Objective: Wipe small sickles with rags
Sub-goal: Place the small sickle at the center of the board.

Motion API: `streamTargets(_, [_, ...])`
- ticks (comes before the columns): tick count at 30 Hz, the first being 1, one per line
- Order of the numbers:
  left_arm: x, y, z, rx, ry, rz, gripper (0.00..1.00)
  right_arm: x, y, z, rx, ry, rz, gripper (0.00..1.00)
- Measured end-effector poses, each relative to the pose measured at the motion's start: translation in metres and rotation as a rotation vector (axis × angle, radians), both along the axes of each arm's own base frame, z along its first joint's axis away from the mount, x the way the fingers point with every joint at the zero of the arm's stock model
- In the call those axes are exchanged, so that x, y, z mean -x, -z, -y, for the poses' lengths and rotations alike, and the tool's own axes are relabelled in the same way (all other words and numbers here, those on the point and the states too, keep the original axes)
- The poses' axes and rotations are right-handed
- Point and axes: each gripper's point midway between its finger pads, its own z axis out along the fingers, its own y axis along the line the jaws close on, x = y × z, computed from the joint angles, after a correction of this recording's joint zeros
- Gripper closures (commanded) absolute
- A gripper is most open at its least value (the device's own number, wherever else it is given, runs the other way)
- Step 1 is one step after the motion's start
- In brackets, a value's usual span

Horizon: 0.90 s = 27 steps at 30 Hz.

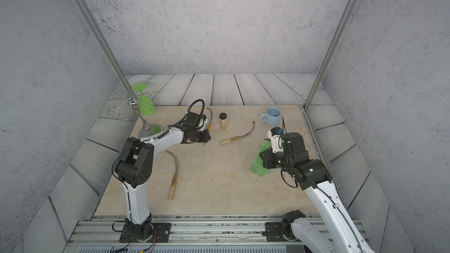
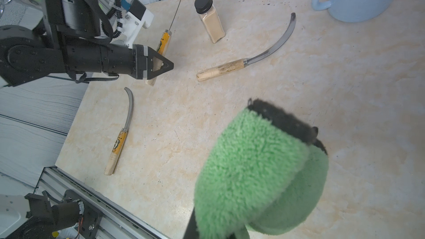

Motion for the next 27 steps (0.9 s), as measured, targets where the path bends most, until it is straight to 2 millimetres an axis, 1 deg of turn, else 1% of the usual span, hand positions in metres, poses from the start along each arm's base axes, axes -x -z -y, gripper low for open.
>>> streamTargets(7, [-0.015, 0.016, -0.003, -0.024, -0.022, -0.023, 1.0, 0.003, 0.004, 0.002, 0.017, -0.006, -0.012, 0.89])
streamTargets(14, [-0.025, 0.029, -0.005, -0.035, -0.034, -0.048, 0.89, 0.003, 0.005, 0.002, 0.021, -0.008, -0.014, 0.88])
streamTargets(20, [-0.029, 0.039, -0.008, -0.044, -0.045, -0.072, 0.84, 0.003, 0.005, 0.002, 0.023, -0.008, -0.014, 0.87])
streamTargets(23, [-0.032, 0.042, -0.01, -0.045, -0.049, -0.076, 0.76, 0.003, 0.005, 0.003, 0.023, -0.007, -0.015, 0.87])
streamTargets(27, [-0.034, 0.045, -0.01, -0.044, -0.05, -0.081, 0.71, 0.002, 0.008, 0.003, 0.025, -0.007, -0.023, 0.87])
